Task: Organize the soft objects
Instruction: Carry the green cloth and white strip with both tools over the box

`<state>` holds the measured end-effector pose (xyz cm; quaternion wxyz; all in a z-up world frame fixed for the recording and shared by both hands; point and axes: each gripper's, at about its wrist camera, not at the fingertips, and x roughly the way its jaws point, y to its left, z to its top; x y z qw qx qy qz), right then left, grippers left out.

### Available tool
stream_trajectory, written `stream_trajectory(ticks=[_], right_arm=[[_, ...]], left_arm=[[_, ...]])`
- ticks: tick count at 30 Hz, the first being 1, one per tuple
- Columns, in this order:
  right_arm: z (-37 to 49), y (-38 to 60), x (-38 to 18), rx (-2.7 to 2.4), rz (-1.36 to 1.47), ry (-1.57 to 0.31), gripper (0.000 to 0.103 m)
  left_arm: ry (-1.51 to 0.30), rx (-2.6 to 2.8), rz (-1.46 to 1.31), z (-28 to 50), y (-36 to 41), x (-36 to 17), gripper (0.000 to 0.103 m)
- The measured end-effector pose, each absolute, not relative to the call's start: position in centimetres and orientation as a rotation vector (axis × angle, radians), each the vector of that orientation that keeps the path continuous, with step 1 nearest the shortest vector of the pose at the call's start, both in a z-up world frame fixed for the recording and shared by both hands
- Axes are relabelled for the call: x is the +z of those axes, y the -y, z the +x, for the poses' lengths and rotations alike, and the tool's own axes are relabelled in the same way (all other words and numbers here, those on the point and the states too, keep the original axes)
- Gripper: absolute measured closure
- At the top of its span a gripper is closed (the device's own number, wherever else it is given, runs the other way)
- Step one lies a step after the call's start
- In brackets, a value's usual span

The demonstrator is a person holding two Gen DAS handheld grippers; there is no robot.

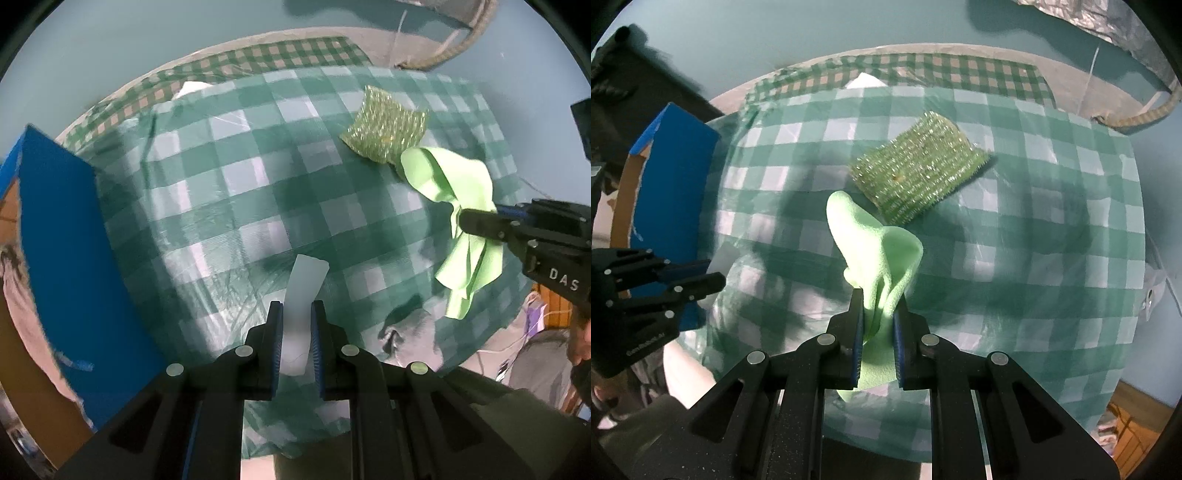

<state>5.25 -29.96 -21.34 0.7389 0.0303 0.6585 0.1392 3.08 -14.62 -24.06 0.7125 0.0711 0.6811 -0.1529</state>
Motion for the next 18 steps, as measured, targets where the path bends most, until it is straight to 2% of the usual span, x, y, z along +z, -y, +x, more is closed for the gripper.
stream_trajectory(ticks=[18], right_arm=[[5.4,27.7,-15.5,0.388,0.029,-1.37,0.091]], left_arm=[[-1.409,-0.285,0.075,2.2,10.9,-17.8,0.089]])
